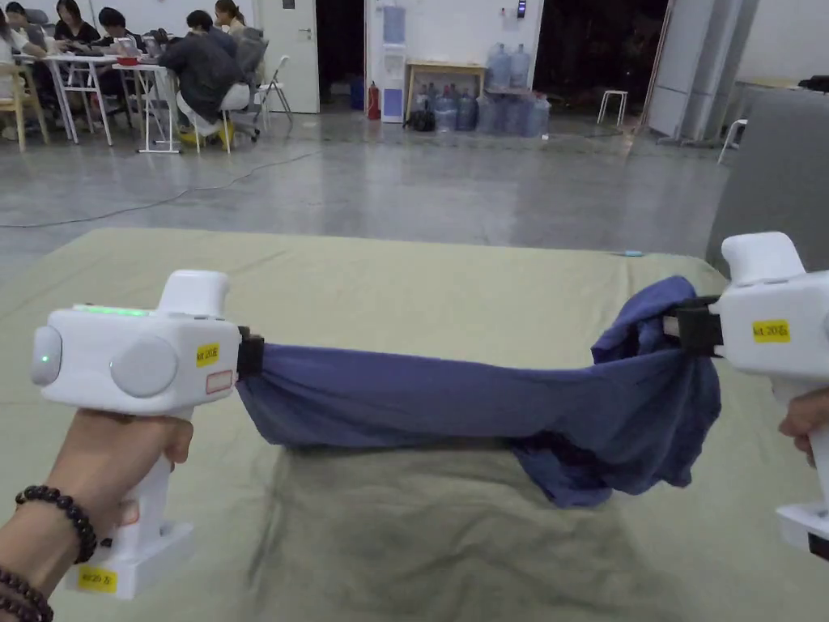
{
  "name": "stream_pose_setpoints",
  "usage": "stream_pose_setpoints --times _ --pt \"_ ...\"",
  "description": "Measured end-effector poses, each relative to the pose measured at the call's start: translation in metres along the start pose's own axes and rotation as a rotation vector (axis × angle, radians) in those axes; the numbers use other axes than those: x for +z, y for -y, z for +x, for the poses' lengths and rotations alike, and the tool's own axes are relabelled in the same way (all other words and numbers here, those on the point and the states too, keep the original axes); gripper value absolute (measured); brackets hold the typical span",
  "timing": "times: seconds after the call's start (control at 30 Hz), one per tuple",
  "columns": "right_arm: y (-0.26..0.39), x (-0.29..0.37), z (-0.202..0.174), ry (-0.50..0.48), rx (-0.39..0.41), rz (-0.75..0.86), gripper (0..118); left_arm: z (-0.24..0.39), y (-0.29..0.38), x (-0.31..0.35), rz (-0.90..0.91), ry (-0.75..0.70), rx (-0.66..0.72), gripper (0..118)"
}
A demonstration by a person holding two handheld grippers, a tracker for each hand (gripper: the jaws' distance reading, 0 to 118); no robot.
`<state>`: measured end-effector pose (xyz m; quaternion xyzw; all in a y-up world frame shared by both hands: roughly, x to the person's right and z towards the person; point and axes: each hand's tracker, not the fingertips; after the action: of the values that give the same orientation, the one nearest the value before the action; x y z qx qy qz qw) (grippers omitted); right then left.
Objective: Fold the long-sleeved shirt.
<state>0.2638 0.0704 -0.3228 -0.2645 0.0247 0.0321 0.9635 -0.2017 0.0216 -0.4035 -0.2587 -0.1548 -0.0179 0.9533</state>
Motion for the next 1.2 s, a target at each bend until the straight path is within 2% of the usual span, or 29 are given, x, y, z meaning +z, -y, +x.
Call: stream_pose_setpoints --times 0.1,0.2,0.37,0.43,0.5,0.53,0.57,0.6,0.63,0.67,0.7,0.77,0.8,0.83,0.87,0.9,0.97,1.0,1.13,1.2 --pt "0.075 0.007 -0.010 -0.050 -0.012 -0.120 1 0.002 0.064 0.010 -0.105 0.006 -0.039 0" --pt "0.145 -0.005 -0.018 -0.073 0.003 -0.317 1 0.001 0.128 0.009 -0.275 0.041 -0.025 0" --pt "0.235 -0.037 -0.026 -0.193 0.048 -0.663 1 -0.006 0.202 0.003 -0.508 0.059 -0.023 0" --pt "0.252 -0.040 -0.035 -0.193 0.097 -0.711 1 -0.006 0.215 0.000 -0.507 0.050 -0.022 0" --pt "0.261 -0.045 -0.040 -0.192 0.100 -0.730 1 -0.017 0.224 -0.011 -0.511 0.052 -0.020 0" --pt "0.261 -0.043 -0.042 -0.194 0.101 -0.727 6 -0.019 0.224 -0.013 -0.510 0.050 -0.013 0" --pt "0.258 -0.042 -0.043 -0.183 0.108 -0.716 16 -0.020 0.221 -0.014 -0.504 0.051 -0.004 5" --pt "0.253 -0.040 -0.042 -0.173 0.112 -0.694 50 -0.021 0.221 -0.011 -0.477 0.047 -0.003 36" --pt "0.244 -0.034 -0.040 -0.163 0.107 -0.653 79 -0.022 0.216 -0.008 -0.440 0.044 -0.017 79" --pt "0.236 -0.025 -0.038 -0.152 0.097 -0.619 98 -0.024 0.211 -0.006 -0.429 0.034 -0.042 111" --pt "0.226 -0.019 -0.034 -0.139 0.089 -0.585 101 -0.026 0.205 -0.005 -0.436 0.026 -0.054 117" --pt "0.199 -0.005 -0.024 -0.142 0.055 -0.489 101 -0.027 0.189 0.012 -0.401 0.034 -0.064 116" --pt "0.188 0.000 -0.019 -0.131 0.024 -0.453 96 -0.029 0.181 0.013 -0.373 0.036 -0.059 109" --pt "0.176 0.000 -0.014 -0.103 -0.024 -0.421 80 -0.032 0.173 0.013 -0.363 0.022 -0.041 89" --pt "0.167 -0.002 -0.011 -0.085 -0.069 -0.400 42 -0.001 0.155 0.040 -0.341 -0.005 -0.007 48" --pt "0.161 -0.005 -0.009 -0.066 -0.090 -0.368 0 0.005 0.147 0.046 -0.312 0.001 0.011 0" --pt "0.154 -0.019 -0.007 -0.008 -0.089 -0.326 0 0.016 0.134 0.048 -0.280 0.004 0.030 0" --pt "0.148 -0.027 -0.003 0.023 -0.101 -0.330 0 -0.004 0.138 0.018 -0.268 -0.007 0.044 0" --pt "0.142 -0.058 0.001 -0.055 -0.175 -0.372 0 -0.017 0.106 -0.031 -0.273 0.006 0.098 0" --pt "0.146 -0.071 0.000 -0.064 -0.165 -0.376 0 -0.024 0.084 -0.063 -0.248 -0.021 0.114 0"
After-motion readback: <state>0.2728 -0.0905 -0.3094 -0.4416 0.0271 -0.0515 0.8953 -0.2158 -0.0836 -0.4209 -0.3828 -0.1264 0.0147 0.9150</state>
